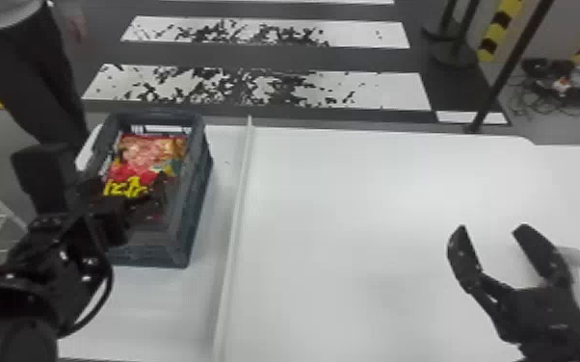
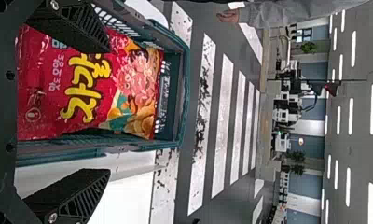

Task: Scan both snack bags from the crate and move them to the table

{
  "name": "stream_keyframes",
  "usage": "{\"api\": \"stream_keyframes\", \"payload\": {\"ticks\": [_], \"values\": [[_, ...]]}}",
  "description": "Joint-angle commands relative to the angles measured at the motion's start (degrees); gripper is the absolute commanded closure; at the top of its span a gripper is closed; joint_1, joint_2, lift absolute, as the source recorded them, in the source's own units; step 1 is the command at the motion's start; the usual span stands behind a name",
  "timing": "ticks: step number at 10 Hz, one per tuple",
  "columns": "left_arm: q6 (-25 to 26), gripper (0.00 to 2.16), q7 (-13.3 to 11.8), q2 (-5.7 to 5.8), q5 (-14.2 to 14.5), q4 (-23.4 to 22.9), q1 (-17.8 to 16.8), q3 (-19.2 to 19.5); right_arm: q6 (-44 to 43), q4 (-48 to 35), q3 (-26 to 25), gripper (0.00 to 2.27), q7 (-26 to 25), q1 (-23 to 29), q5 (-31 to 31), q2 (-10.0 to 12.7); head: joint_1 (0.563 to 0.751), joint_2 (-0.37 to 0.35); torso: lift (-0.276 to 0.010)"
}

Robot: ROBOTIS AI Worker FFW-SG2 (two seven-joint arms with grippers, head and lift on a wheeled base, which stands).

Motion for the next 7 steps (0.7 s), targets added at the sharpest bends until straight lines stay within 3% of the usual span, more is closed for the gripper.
{"api": "stream_keyframes", "payload": {"ticks": [1, 2, 4, 7], "values": [[0.99, 0.08, -1.07, 0.54, 3.43, 0.3, -1.69, 4.29, 0.87, -0.23, 0.24, 0.12, 0.0, -0.09, 0.63, 0.07, 0.695, 0.036, -0.087], [0.99, 0.08, -1.16, 0.71, 4.93, 1.36, -2.92, 6.75, 1.4, -0.58, 0.42, 0.12, 0.0, 0.0, 0.98, 0.07, 0.695, 0.06, -0.087], [3.63, 0.09, -2.65, 2.65, 6.16, 7.42, -7.49, 6.84, 3.33, -1.73, 0.68, 0.12, 0.0, 0.09, 1.86, 0.24, 0.695, 0.107, -0.087], [6.79, 0.1, -4.06, 3.79, 6.07, 16.03, -14.34, 5.43, 4.03, -1.99, 0.42, 0.12, 0.0, 0.18, 2.21, 0.33, 0.695, 0.126, -0.087]]}}
